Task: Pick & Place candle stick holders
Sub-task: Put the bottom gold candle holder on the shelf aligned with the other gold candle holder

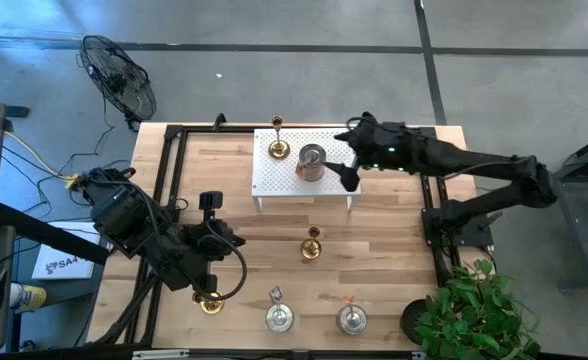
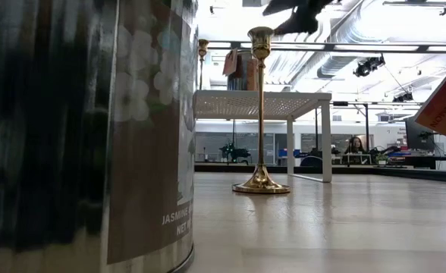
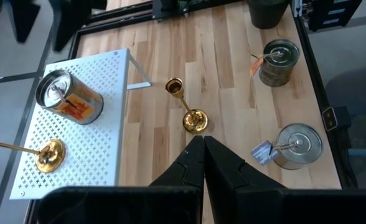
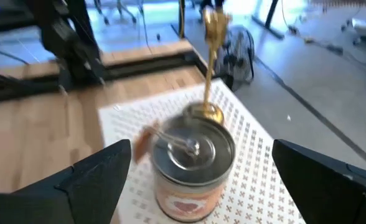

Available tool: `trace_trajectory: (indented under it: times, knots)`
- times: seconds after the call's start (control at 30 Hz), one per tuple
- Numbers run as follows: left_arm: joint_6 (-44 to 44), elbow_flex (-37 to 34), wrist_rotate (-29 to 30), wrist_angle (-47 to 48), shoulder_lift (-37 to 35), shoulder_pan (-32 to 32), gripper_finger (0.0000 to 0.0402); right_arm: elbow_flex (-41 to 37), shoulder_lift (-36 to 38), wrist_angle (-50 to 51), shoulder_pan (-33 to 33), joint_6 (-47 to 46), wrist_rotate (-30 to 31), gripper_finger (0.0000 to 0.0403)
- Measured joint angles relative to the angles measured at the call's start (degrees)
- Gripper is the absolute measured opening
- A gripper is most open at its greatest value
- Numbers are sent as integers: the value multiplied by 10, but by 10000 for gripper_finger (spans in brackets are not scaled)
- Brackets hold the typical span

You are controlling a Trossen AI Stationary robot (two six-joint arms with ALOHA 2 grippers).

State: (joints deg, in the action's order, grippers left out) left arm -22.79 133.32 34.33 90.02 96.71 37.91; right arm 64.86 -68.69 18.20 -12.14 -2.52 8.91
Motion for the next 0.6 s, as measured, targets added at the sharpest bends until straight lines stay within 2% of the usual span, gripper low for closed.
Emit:
trace_trajectory:
  times: [0.2,0.4,0.6]
  knots:
    - [-21,0,12,0,0,0,1,0,69,15,32,0,-16,385]
    - [-51,-14,16,0,0,0,1,0,118,36,77,-4,-67,385]
    - [-71,-51,48,0,1,0,1,0,151,50,127,-32,-122,385]
